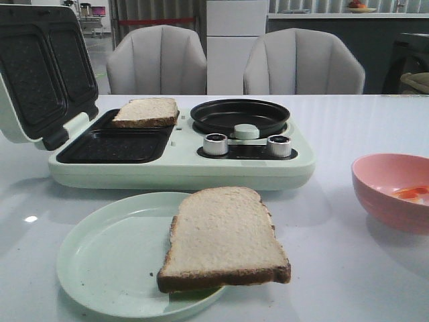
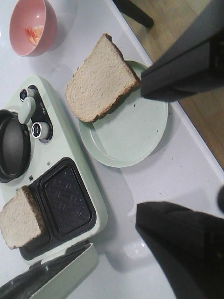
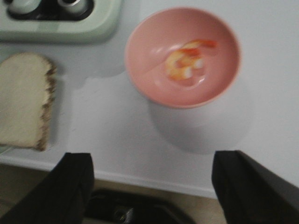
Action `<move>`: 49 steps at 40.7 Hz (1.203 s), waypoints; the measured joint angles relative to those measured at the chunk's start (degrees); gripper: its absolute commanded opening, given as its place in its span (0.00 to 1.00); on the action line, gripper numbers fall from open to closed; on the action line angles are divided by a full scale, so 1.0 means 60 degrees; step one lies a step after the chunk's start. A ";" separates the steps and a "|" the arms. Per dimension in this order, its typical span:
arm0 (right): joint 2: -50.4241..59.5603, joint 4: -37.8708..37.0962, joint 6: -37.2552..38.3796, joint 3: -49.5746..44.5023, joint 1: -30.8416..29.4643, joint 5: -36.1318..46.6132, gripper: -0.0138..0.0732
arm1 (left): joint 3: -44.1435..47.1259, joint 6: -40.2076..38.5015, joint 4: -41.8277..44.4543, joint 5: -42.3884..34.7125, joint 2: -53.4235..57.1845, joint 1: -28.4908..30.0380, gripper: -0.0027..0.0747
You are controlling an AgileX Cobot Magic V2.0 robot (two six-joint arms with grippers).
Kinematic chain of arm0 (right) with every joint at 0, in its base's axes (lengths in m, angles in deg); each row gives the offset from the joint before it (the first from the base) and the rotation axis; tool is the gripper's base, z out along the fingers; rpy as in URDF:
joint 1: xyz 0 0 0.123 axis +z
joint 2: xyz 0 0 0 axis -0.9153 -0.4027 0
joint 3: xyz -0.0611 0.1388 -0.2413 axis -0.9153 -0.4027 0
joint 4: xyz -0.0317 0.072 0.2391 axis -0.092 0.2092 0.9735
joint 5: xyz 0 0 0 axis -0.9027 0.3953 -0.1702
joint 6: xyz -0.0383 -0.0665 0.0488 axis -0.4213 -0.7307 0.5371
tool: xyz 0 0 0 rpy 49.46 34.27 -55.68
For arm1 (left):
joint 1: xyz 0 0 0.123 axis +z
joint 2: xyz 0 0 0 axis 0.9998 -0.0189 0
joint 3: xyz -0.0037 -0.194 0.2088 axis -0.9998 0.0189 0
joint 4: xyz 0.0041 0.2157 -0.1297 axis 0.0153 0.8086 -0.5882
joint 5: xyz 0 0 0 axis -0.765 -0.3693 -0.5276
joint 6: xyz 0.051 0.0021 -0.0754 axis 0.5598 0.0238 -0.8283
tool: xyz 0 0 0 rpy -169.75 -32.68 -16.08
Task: Make breakfast with bread and shrimp
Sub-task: 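Withdraw the left gripper from the sandwich maker, then grasp the remaining bread slice on the plate with the right gripper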
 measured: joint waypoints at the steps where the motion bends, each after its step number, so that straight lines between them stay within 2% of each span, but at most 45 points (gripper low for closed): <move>1: -0.0177 0.0419 -0.0276 0.0000 0.0078 -0.0114 0.87 | 0.0000 0.0000 0.0000 0.0000 0.0000 0.0000 0.69; 8: -0.1422 0.2862 -0.1805 0.0000 0.0980 -0.0226 0.87 | 0.0000 0.0000 0.0000 0.0000 0.0000 0.0000 0.69; 14: -0.2614 0.3982 -0.2373 0.0016 0.1935 0.0219 0.87 | 0.0000 0.0000 0.0000 0.0000 0.0017 0.0000 0.69; 23: -0.4445 0.4663 -0.2535 0.0020 0.3129 0.1803 0.87 | 0.0000 0.0000 0.0000 -0.0015 0.0007 0.0000 0.69; 29: -0.5713 0.4881 -0.2535 0.0157 0.3543 0.2583 0.87 | 0.0000 0.0000 0.0000 -0.0015 0.0007 0.0000 0.69; 38: -0.7166 0.4959 -0.2581 0.0914 0.3888 0.2727 0.87 | 0.0000 0.0000 0.0000 -0.0015 0.0007 0.0000 0.69; 49: -0.8356 0.4963 -0.2699 0.1903 0.3902 0.2182 0.87 | 0.0000 0.0000 0.0000 -0.0015 0.0007 0.0000 0.69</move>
